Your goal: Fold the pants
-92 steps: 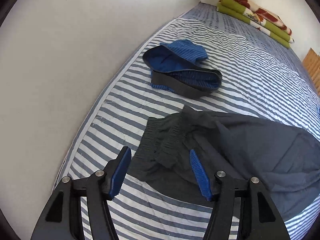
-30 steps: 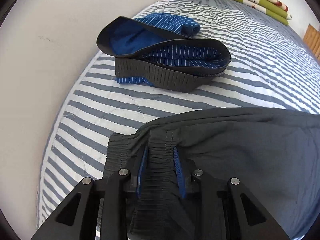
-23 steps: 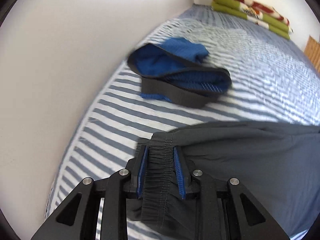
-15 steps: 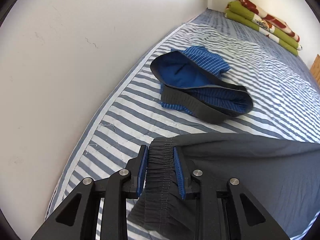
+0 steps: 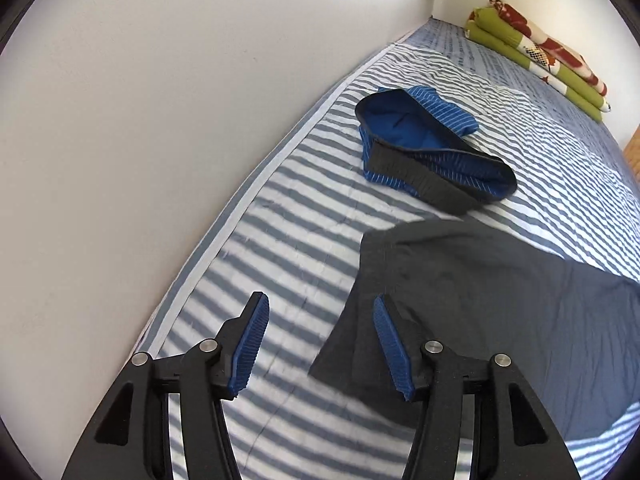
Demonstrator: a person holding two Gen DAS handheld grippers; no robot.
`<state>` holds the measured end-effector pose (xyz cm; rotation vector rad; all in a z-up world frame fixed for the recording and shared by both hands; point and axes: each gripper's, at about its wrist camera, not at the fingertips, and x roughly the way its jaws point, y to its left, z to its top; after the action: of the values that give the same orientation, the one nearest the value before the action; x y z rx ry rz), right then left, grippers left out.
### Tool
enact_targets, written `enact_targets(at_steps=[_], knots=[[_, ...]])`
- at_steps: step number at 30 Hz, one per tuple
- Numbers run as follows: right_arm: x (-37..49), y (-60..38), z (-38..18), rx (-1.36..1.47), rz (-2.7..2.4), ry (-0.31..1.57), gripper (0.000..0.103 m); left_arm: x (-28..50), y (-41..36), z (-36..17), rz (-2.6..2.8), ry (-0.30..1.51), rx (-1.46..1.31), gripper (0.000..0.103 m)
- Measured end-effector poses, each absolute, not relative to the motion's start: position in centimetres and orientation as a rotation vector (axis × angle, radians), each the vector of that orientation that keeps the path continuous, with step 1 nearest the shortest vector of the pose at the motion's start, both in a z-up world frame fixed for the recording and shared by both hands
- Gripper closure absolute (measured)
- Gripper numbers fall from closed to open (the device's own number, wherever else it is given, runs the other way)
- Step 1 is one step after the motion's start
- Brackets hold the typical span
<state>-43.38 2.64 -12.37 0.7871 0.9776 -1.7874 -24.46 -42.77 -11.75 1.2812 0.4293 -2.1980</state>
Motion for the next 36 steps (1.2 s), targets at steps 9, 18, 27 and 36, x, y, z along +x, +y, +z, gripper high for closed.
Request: enact_targets(at_steps=[9, 18, 27, 36], knots=[[-38.7, 13.9, -6.8, 0.784, -1.782, 0.769, 0.055, -24.3, -39.2, -14.9, -2.209, 0.433, 1.399, 0.058], [-44.1, 31.2, -8.4, 1.098, -2.002, 0.565, 0.053, -23.3, -36.6, -10.3, -2.094, 0.194, 1.218, 0.052], [-53.2, 45.1, -15.8, 1.486, -2.157, 0.19, 0.051, -26.6, -11.1, -10.2, -2.658, -0.175, 1.471, 0.031], [-56.0, 46.9, -18.9, 1.589, -2.011, -0.302, 0.046, -29.1, 9.1, -13.8, -2.815, -0.857, 1.557, 0.022]])
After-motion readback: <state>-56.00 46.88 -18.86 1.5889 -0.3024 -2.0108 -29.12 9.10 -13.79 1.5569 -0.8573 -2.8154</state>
